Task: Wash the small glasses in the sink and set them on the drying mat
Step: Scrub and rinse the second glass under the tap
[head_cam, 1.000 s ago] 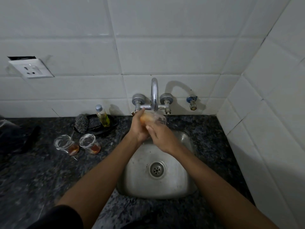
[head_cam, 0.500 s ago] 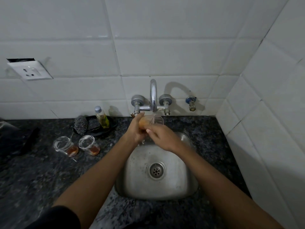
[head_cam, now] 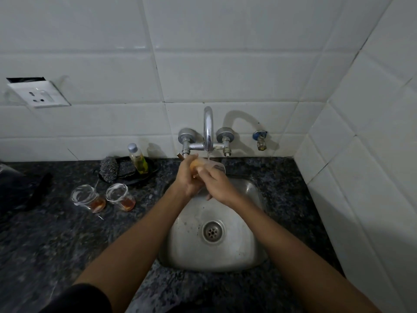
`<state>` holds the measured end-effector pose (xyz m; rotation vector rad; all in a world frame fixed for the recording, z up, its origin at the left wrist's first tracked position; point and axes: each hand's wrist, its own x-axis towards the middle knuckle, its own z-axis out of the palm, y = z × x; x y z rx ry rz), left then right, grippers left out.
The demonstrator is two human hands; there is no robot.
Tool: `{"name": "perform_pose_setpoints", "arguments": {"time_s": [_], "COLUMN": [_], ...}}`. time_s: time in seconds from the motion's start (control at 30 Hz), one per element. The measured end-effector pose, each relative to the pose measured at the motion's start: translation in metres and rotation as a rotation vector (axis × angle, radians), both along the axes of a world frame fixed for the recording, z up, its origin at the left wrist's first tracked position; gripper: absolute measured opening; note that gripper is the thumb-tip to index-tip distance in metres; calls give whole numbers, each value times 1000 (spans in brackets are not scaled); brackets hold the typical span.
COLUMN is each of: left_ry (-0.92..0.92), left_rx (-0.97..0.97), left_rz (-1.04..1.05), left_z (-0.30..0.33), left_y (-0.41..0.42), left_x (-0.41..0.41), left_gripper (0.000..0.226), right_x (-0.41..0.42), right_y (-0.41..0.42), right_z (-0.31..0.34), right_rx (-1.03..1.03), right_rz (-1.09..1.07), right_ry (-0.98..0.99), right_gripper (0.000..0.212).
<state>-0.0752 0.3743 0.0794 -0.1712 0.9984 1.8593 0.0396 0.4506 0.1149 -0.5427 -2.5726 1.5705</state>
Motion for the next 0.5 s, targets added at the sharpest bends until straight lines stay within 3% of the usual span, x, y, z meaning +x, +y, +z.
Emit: {"name": "perform_pose_setpoints", "arguments": {"time_s": [0.13, 0.2, 0.3, 0.33, 0.43, 0.5], "left_ry": [5, 37, 45, 12, -21, 0], "left_rx": [-8, -32, -4, 15, 16, -6], "left_rz": [-59, -20, 39, 37, 1, 4], "left_z": [4, 4, 2, 2, 7, 7], "left_y": [0, -1, -3, -3, -2, -2], "left_x": [-6, -5, -4, -3, -5, -7], "left_gripper": [67, 55, 49, 50, 54, 51], "right_x": [8, 8, 2, 0, -1, 0], "right_y": [13, 16, 9, 9, 17, 21], "right_z": [-7, -13, -5, -2, -7, -12], "right_rx": [546, 466, 133, 150, 535, 508], "right_rz": [250, 232, 112, 103, 207, 245], "right_ry": [26, 44, 93, 110, 86, 97], "right_gripper": [26, 33, 34, 32, 26, 31]}}
